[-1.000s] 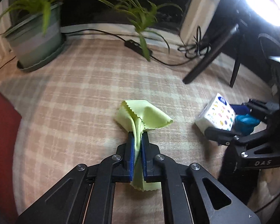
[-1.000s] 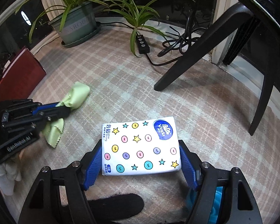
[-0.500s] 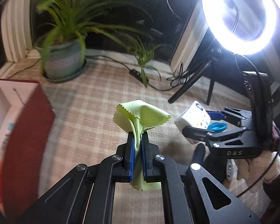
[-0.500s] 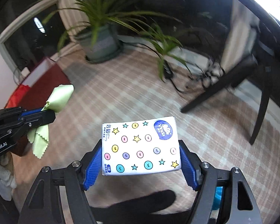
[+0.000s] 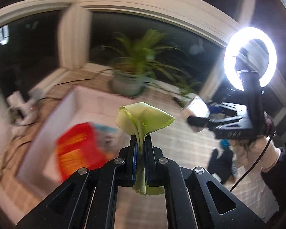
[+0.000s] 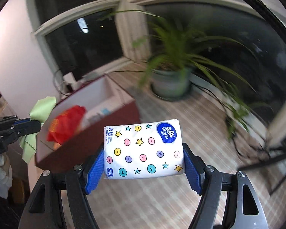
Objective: Organize soft objects
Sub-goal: 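Carry the tissue pack in the right tool and cloth in the left tool over the box, then open the right gripper to drop the tissue pack while the left gripper releases the cloth into the box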
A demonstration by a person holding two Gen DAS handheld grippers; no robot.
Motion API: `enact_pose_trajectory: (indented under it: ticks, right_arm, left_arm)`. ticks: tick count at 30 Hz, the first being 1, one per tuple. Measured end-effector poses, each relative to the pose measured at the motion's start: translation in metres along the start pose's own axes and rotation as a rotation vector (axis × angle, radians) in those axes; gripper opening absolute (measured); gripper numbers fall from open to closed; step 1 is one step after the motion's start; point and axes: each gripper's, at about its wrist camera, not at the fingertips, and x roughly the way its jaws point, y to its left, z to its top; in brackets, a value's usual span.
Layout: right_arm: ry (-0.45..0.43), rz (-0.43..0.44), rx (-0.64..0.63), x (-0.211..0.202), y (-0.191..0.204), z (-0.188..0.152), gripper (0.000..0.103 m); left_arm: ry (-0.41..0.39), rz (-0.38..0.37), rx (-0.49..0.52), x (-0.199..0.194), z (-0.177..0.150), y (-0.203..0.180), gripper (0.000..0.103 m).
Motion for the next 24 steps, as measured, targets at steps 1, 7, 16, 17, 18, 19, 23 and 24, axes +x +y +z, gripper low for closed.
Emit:
enact_pose_trajectory:
  ticks: [1, 7, 16, 17, 18, 19, 23, 24]
  right_arm:
    - [-0.001, 0.010, -0.016, 0.004, 0.010, 0.007, 0.071]
    - [0.021, 0.057, -0.076, 0.034, 0.055, 0.040, 0.071]
    - [0.095, 0.068, -0.133, 0.082, 0.104, 0.065, 0.072]
    - [0.105, 0.069, -0.128, 0.087, 0.106, 0.067, 0.072]
    - [0.114, 0.071, -0.124, 0.091, 0.108, 0.069, 0.072]
    - [0.122, 0.078, -0.120, 0.095, 0.110, 0.071, 0.072]
    - [0.142, 0.096, -0.107, 0.109, 0.117, 0.077, 0.076]
    - [0.147, 0.102, -0.102, 0.110, 0.117, 0.078, 0.079]
  left_arm:
    - [-0.002, 0.016, -0.009, -0.006, -0.002, 0.009, 0.006]
    - [-0.006, 0.149, -0.118, -0.041, -0.017, 0.078, 0.005]
    - [0.018, 0.211, -0.185, -0.038, -0.023, 0.122, 0.006]
    - [0.019, 0.209, -0.186, -0.038, -0.023, 0.124, 0.007]
    - [0.020, 0.210, -0.184, -0.038, -0.022, 0.125, 0.008]
    - [0.017, 0.216, -0.181, -0.038, -0.022, 0.126, 0.009]
    - [0.028, 0.214, -0.175, -0.033, -0.020, 0.132, 0.034]
    - [0.028, 0.212, -0.177, -0.032, -0.020, 0.133, 0.044]
